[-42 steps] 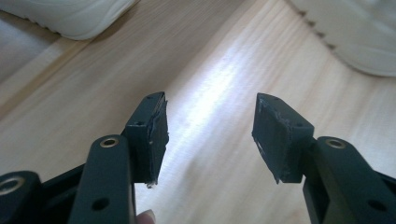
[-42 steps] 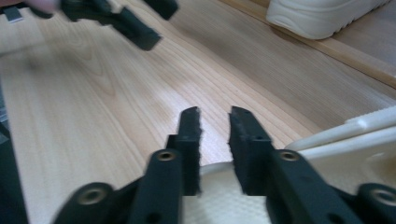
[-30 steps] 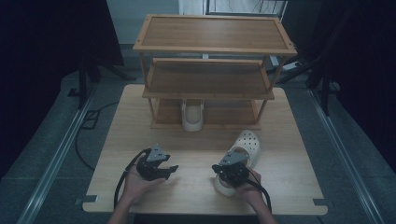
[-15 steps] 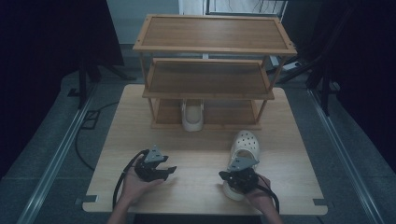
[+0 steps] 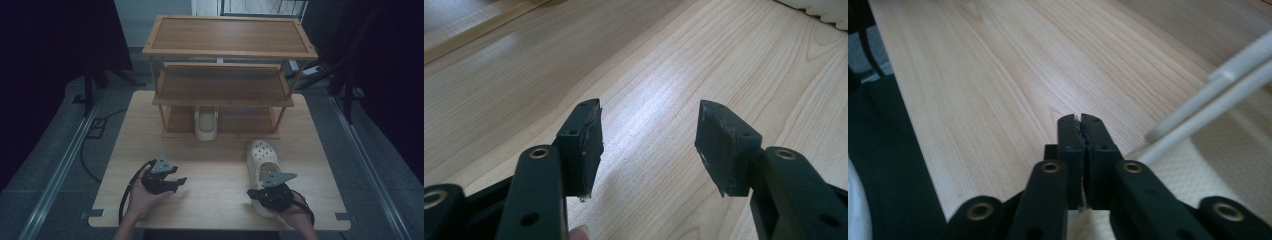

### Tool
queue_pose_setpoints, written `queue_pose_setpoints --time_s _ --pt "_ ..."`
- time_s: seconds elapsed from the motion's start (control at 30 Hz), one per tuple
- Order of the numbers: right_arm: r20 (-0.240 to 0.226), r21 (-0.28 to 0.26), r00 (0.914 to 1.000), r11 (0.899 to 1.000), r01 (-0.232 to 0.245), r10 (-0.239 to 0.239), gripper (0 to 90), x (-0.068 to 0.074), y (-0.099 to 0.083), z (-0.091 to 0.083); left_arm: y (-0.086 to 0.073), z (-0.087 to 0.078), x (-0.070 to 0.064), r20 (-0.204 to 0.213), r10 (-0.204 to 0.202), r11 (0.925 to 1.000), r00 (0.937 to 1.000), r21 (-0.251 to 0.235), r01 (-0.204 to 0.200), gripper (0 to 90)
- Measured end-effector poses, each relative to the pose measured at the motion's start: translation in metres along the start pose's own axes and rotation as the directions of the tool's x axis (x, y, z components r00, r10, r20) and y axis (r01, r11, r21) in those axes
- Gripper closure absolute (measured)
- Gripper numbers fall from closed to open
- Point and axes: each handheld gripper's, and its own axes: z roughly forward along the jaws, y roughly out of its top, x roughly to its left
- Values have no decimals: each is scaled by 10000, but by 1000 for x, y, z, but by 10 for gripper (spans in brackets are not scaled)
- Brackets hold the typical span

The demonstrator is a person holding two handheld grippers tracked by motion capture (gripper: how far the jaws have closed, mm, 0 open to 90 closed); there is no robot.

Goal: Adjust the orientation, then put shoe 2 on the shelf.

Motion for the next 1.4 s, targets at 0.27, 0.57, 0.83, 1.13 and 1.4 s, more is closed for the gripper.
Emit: queue_pose_setpoints --time_s 0.27,0.57,0.83,1.13,1.4 --pt "3 -607 9985 9967 544 -545 742 7 8 -9 1 -3 -1 21 -37 9999 10000 -116 37 447" --pt "578 -1361 9963 9882 707 -634 617 -4 20 -34 1 1 -6 202 65 10000 9998 -61 -64 444" --pt "536 -1279 9947 9873 941 -878 574 -32 42 -56 1 -5 -7 265 18 9997 9996 -258 -11 441" --pt "411 222 9873 9881 1524 -1532 543 -61 57 -60 2 -4 -8 358 23 9996 9994 -267 -13 436" --pt "67 1395 9744 9651 2217 -2248 540 -75 64 -50 2 -3 -9 381 51 9998 9993 -197 -43 437"
